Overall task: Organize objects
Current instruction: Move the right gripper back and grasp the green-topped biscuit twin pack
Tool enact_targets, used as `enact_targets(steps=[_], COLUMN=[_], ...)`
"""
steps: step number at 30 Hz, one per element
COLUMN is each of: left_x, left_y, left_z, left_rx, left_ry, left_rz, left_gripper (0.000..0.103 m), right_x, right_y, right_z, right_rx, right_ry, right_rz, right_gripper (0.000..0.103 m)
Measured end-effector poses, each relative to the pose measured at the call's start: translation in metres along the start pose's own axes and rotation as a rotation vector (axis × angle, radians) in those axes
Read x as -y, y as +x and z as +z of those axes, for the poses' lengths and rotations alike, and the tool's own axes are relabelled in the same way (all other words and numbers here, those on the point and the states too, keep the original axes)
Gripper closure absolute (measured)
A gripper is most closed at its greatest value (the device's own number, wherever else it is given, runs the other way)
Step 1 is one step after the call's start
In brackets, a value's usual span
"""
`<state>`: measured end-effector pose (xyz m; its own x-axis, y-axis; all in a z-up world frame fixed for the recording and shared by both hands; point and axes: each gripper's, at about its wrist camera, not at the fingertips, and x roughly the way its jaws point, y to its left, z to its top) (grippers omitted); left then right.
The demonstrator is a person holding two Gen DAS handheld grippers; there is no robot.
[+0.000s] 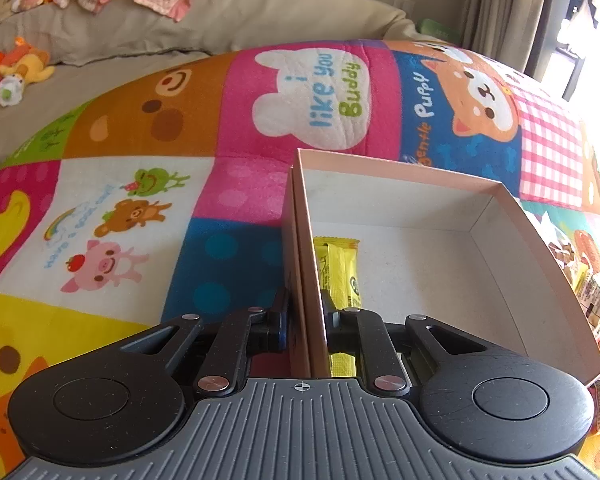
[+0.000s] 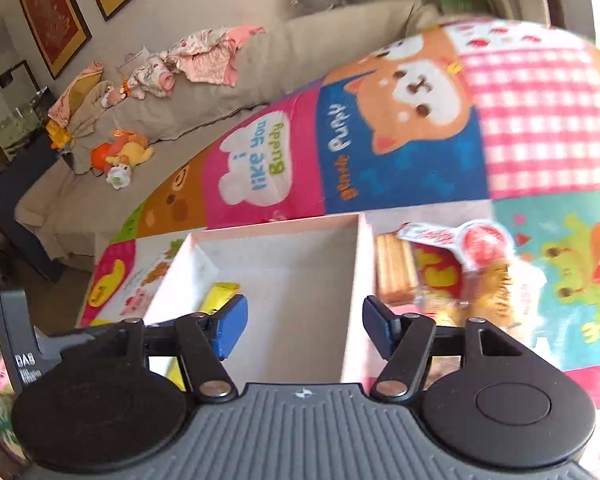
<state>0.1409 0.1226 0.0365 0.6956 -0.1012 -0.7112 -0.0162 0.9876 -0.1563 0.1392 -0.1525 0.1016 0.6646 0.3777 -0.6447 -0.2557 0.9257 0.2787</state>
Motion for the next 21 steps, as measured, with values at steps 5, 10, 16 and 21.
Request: enact_targets(steps=[5, 10, 16, 21], left_x=[0.003, 0.004, 0.008, 0.007], left_y=[0.001, 0.002, 0.001, 0.004], left_z=[-0.001, -0.001, -0.003, -0.004], left_rx=[0.006, 0.005, -0.002, -0.015], left_ry=[0.006, -0.001, 0.009, 0.005], left_rz=[0.007, 0.010, 0.025, 0.023], left_gripper=[0.087, 0.088, 0.088, 0.088], right_x=[0.025, 0.057, 0.092, 0.095], right_y=[-0.061, -0.095, -0.104, -0.098], right_z=[-0.046, -0.090, -0.121, -0.133], right_rx=[0.105, 0.125, 0.120, 0.096], right_ry=[-0.109, -0.091, -0.012, 0.022], right_rz=[-0.197, -0.344, -0.409, -0.353], right_gripper=[0.015, 0.000, 0.000, 0.000])
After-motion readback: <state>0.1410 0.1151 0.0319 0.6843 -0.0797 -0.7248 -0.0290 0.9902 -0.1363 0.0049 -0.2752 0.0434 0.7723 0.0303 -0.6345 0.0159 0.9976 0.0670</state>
